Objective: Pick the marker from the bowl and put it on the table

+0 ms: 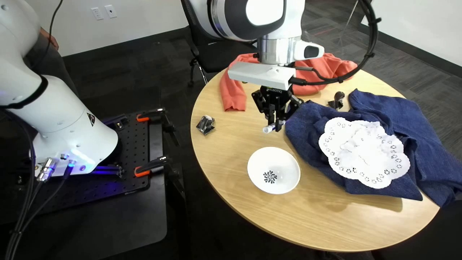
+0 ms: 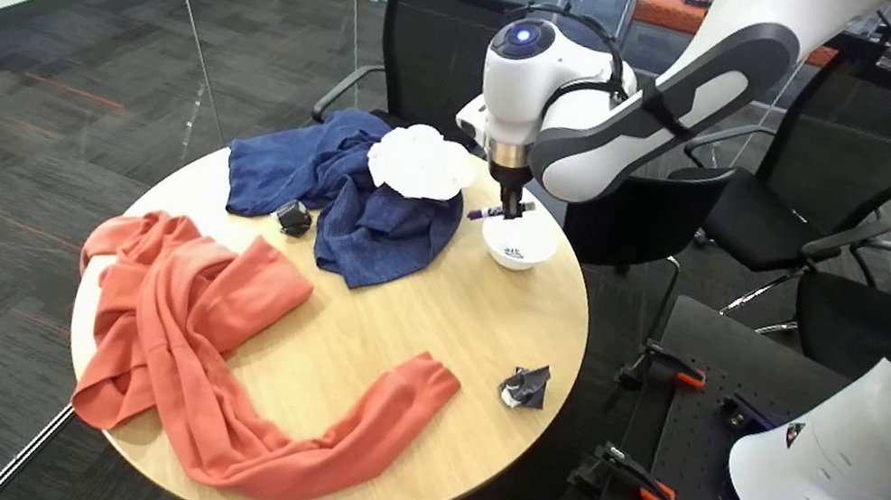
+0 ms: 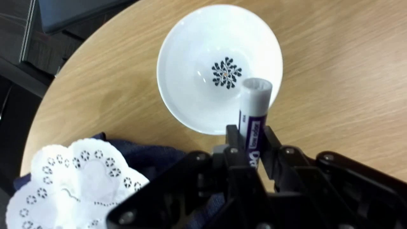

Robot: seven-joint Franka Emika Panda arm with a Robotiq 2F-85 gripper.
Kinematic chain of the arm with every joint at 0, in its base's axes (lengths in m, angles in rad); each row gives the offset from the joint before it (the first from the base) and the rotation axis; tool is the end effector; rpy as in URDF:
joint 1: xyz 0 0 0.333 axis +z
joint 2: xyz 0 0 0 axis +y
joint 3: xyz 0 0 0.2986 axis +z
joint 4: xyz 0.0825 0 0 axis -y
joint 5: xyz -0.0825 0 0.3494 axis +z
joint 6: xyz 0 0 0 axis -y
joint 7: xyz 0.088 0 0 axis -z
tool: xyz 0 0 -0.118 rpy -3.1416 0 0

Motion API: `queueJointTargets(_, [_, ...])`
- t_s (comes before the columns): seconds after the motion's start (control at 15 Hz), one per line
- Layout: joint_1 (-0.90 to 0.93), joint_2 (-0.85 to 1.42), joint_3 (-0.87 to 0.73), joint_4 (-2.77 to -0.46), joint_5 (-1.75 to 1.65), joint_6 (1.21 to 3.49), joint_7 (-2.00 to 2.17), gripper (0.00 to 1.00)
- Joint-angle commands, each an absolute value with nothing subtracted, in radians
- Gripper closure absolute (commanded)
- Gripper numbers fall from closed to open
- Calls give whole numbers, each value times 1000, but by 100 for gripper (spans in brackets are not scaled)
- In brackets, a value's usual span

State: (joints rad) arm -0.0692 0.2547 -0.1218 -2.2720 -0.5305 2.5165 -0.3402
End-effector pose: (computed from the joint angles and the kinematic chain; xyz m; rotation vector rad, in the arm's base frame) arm 0.5015 -0.0965 0.2452 2.6961 0.8176 -0.1447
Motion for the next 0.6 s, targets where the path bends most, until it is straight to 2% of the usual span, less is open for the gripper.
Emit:
queueJointTargets(0.0, [-81, 263, -70, -2288, -486, 2611, -438, 95])
queueJointTargets(0.53, [-87, 410, 1, -2230, -457, 2668, -607, 95])
